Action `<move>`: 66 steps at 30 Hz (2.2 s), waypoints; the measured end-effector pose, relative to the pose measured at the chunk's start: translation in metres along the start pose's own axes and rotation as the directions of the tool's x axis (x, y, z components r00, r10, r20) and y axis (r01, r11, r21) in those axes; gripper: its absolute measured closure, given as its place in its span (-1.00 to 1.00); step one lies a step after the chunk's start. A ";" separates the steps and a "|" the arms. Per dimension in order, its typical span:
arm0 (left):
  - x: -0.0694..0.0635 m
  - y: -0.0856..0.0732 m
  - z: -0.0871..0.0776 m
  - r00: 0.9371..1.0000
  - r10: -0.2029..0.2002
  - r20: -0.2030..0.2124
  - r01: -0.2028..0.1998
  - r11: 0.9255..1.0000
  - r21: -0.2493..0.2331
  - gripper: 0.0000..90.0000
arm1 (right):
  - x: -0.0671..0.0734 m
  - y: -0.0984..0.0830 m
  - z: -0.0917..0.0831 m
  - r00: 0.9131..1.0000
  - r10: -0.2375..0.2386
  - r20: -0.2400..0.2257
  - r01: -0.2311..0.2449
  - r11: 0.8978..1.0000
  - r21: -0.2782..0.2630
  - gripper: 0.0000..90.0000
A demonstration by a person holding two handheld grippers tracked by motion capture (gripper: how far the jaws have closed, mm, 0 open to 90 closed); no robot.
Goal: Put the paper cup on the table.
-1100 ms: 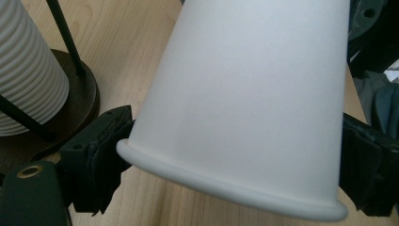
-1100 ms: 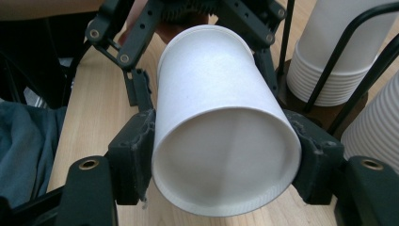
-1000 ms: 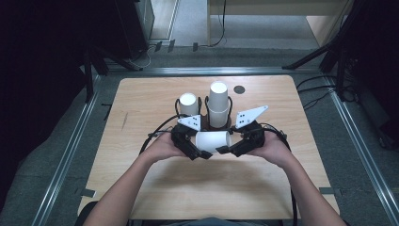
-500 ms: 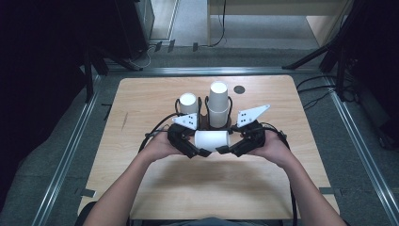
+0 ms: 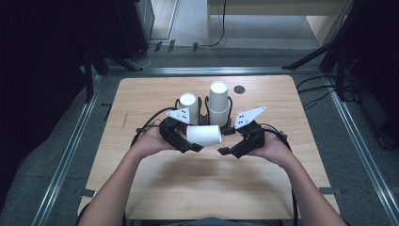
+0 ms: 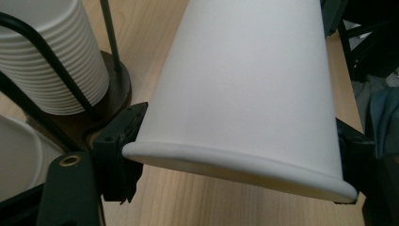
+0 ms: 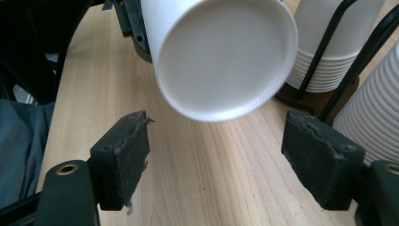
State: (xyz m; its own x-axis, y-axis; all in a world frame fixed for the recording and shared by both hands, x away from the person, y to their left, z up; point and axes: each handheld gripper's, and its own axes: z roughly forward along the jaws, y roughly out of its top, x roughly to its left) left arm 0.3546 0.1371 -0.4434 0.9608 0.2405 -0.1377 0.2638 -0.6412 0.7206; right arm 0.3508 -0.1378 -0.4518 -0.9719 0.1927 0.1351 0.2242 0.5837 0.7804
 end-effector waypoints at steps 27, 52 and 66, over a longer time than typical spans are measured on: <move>0.007 0.026 0.016 0.998 0.052 -0.022 -0.044 0.960 0.276 -0.50 | -0.003 -0.003 0.006 0.999 -0.022 0.040 0.021 0.999 0.039 -0.49; -0.009 0.026 0.047 0.995 0.092 0.033 -0.097 0.934 0.344 -0.52 | 0.005 -0.001 0.034 0.997 -0.078 -0.004 0.078 0.990 0.116 -0.46; -0.009 0.026 0.047 0.996 0.083 0.030 -0.088 0.937 0.338 -0.53 | 0.006 0.001 0.037 0.997 -0.079 -0.018 0.081 0.988 0.133 -0.31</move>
State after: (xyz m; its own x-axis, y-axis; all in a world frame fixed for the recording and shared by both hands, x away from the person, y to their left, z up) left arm 0.3571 0.0842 -0.4559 0.9815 0.1642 -0.0982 0.1911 -0.8683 0.4578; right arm 0.3475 -0.1066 -0.4724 -0.9877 0.1318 0.0840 0.1526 0.6970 0.7007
